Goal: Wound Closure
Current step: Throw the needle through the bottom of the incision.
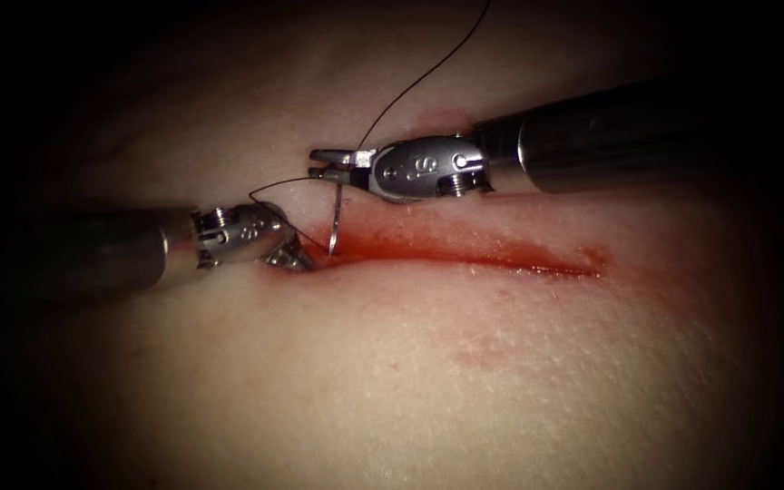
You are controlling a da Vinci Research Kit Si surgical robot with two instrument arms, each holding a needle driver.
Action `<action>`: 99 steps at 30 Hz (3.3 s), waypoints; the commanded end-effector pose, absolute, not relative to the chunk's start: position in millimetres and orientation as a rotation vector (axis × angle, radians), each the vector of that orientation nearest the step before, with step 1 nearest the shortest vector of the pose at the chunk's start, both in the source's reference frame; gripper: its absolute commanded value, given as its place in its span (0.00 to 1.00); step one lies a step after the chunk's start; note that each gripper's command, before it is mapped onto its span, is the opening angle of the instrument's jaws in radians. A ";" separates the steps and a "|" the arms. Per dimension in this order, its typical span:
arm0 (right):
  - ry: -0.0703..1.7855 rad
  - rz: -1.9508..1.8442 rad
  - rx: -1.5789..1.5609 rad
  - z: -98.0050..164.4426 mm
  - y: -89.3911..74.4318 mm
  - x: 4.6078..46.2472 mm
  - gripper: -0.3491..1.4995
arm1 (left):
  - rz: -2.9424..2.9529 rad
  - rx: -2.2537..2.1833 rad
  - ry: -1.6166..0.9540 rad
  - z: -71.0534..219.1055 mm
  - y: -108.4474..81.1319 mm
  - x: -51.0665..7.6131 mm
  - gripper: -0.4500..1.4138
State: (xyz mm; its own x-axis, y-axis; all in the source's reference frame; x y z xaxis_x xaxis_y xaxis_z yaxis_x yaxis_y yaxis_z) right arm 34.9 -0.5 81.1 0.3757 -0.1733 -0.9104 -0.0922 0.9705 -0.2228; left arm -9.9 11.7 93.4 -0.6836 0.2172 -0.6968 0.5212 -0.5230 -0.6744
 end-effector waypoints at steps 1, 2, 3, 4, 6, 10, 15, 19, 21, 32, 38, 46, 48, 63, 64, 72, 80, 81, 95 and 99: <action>1.188 -0.055 -0.251 81.8 -0.9 35.6 0.00 | -2.317 1.145 1.417 94.1 11.6 -10.4 0.05; 1.183 -0.061 -0.256 81.9 -1.1 35.6 0.00 | -2.316 1.145 1.418 94.1 11.6 -10.4 0.05; 1.178 -0.068 -0.261 82.0 -1.2 35.6 0.00 | -2.316 1.145 1.418 94.1 11.6 -10.4 0.05; 1.175 -0.073 -0.268 82.0 -1.3 35.6 0.00 | -2.316 1.145 1.418 94.1 11.6 -10.4 0.05; 1.165 -0.085 -0.277 82.2 -1.4 35.5 0.00 | -2.315 1.145 1.418 94.1 11.6 -10.4 0.05; 1.144 -0.109 -0.303 82.7 -1.5 35.2 0.00 | -2.314 1.145 1.417 94.0 11.6 -10.4 0.05; 1.130 -0.129 -0.323 83.5 -1.9 35.1 0.00 | -2.310 1.153 1.418 94.1 11.6 -10.4 0.05; 1.105 -0.198 -0.369 84.2 -2.2 35.0 0.00 | -2.309 1.153 1.418 94.0 11.6 -10.4 0.05; 1.096 -0.200 -0.371 84.5 -2.3 34.7 0.00 | -2.314 1.151 1.420 94.0 11.5 -10.3 0.05; 1.085 -0.241 -0.372 84.9 -3.4 34.6 0.00 | -2.321 1.164 1.410 93.9 11.8 -10.3 0.05; 1.090 -0.244 -0.369 84.7 -3.6 34.7 0.00 | -2.323 1.171 1.407 93.9 11.9 -10.3 0.05; 1.096 -0.249 -0.359 84.8 -3.9 34.9 0.00 | -2.327 1.173 1.402 93.8 12.0 -10.3 0.05; 1.101 -0.246 -0.353 84.8 -3.9 34.9 0.00 | -2.327 1.173 1.402 93.8 12.0 -10.3 0.05; 1.168 -0.075 -0.183 84.3 -3.9 35.1 0.00 | -2.341 1.179 1.386 93.8 12.2 -10.2 0.05; 1.180 -0.067 -0.164 84.3 -3.9 35.2 0.00 | -2.341 1.179 1.387 93.8 12.2 -10.2 0.05; 1.196 -0.052 -0.131 84.2 -3.9 35.5 0.00 | -2.355 1.184 1.373 93.8 12.3 -10.2 0.05; 1.192 0.053 -0.020 84.1 -3.5 35.5 0.00 | -2.367 1.192 1.362 93.8 12.4 -10.3 0.05; 1.192 0.053 -0.020 84.1 -3.5 35.5 0.00 | -2.367 1.192 1.362 93.8 12.4 -10.3 0.05; 1.196 0.192 0.101 83.8 -2.9 35.7 0.00 | -2.393 1.196 1.348 93.7 12.4 -10.4 0.05; 1.187 0.194 0.137 83.8 -2.9 35.8 0.00 | -2.400 1.202 1.332 93.6 12.5 -10.4 0.05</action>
